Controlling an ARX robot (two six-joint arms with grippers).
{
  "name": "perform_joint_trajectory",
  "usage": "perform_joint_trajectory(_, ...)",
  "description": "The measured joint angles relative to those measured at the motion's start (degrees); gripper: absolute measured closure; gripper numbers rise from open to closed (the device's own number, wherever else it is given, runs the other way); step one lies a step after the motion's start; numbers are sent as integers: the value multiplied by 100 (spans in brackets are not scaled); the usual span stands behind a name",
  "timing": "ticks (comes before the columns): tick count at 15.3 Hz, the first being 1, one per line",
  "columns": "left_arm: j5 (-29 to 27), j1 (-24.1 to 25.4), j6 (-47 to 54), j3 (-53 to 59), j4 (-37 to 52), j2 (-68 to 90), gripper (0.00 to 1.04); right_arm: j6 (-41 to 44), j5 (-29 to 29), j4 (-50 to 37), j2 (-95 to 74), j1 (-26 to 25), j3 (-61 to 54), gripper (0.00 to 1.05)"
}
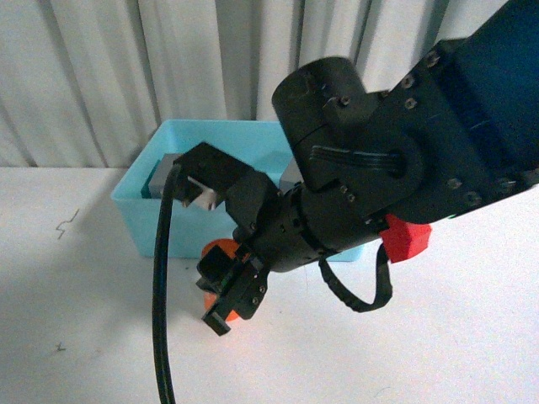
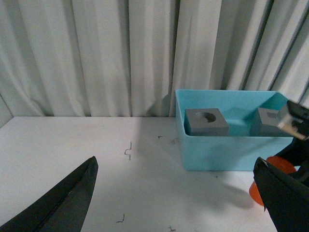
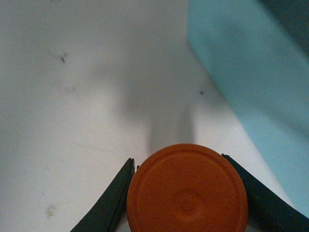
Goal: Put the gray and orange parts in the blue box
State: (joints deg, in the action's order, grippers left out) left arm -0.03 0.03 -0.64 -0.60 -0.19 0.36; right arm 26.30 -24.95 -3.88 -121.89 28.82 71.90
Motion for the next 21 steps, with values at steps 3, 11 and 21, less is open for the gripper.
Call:
perform_joint_trajectory(3,-2,-2,0,0,0,0,7,-793,-2,-1047,1300,-267,-492,57)
perform_joint_trajectory(11,0,0,0,-2,0,0,7,-1725,1388,-1370,219,-468,1110,57)
perform_joint_trajectory(21,-2,0,0,0,0,0,7,-2243,2026,-1073,-1023,-181,1773,57)
